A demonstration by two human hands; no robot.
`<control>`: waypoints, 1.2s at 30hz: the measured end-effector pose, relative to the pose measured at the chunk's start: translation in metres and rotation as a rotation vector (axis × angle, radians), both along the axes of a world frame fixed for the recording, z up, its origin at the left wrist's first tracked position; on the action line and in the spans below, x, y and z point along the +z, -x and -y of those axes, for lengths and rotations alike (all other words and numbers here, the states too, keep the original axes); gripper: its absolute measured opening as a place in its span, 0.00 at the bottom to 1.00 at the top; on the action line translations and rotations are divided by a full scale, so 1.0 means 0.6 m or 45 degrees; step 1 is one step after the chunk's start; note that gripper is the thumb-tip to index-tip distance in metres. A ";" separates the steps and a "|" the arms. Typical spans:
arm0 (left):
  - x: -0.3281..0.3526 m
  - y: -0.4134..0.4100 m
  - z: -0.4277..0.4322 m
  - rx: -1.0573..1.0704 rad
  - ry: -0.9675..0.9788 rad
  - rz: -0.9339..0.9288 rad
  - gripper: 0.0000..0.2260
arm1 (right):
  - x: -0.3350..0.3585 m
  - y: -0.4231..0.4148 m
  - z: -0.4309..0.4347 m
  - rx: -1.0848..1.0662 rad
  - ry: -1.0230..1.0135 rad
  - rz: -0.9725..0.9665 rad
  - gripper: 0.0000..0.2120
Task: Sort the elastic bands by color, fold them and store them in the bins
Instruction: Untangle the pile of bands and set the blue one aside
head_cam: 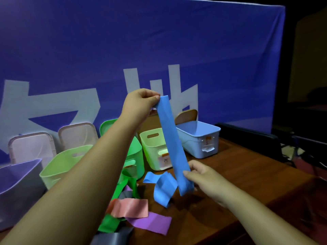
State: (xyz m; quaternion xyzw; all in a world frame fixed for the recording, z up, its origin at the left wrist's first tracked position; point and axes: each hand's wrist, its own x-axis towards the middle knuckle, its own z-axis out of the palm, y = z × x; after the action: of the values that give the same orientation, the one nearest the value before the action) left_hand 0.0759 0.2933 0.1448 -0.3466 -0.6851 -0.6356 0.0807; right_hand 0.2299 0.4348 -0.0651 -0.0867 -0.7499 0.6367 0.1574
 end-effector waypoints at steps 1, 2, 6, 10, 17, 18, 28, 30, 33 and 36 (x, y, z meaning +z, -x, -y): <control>-0.010 0.002 -0.017 0.003 0.000 0.014 0.04 | -0.005 -0.011 -0.013 -0.021 -0.060 0.018 0.04; -0.022 0.006 -0.035 0.001 0.002 0.037 0.04 | -0.010 -0.021 -0.026 -0.044 -0.111 0.038 0.04; -0.081 0.023 -0.119 0.049 0.080 0.084 0.03 | -0.028 -0.064 -0.088 -0.251 -0.257 0.129 0.03; -0.149 0.015 -0.200 0.109 0.232 -0.052 0.03 | -0.031 -0.121 -0.155 -0.437 -0.514 0.321 0.03; -0.280 -0.002 -0.318 0.036 0.508 -0.156 0.14 | -0.042 -0.185 -0.241 -0.670 -0.648 0.468 0.08; -0.295 -0.004 -0.330 0.034 0.520 -0.151 0.14 | -0.042 -0.189 -0.251 -0.726 -0.668 0.484 0.09; -0.399 -0.009 -0.410 0.002 0.720 -0.265 0.18 | -0.059 -0.209 -0.296 -0.800 -0.732 0.602 0.11; -0.408 -0.013 -0.418 0.025 0.715 -0.295 0.19 | -0.060 -0.208 -0.298 -0.783 -0.732 0.609 0.10; -0.424 -0.017 -0.424 0.055 0.721 -0.329 0.19 | -0.064 -0.208 -0.301 -0.757 -0.704 0.642 0.09; -0.441 -0.016 -0.430 0.050 0.778 -0.375 0.20 | -0.064 -0.209 -0.304 -0.728 -0.667 0.660 0.09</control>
State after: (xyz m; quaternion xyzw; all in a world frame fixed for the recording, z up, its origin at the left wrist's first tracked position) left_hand 0.0857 0.5514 -0.1196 -0.4297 -0.8313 -0.3423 0.0836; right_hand 0.3554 0.6174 -0.1037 -0.4035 -0.8461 0.3141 0.1506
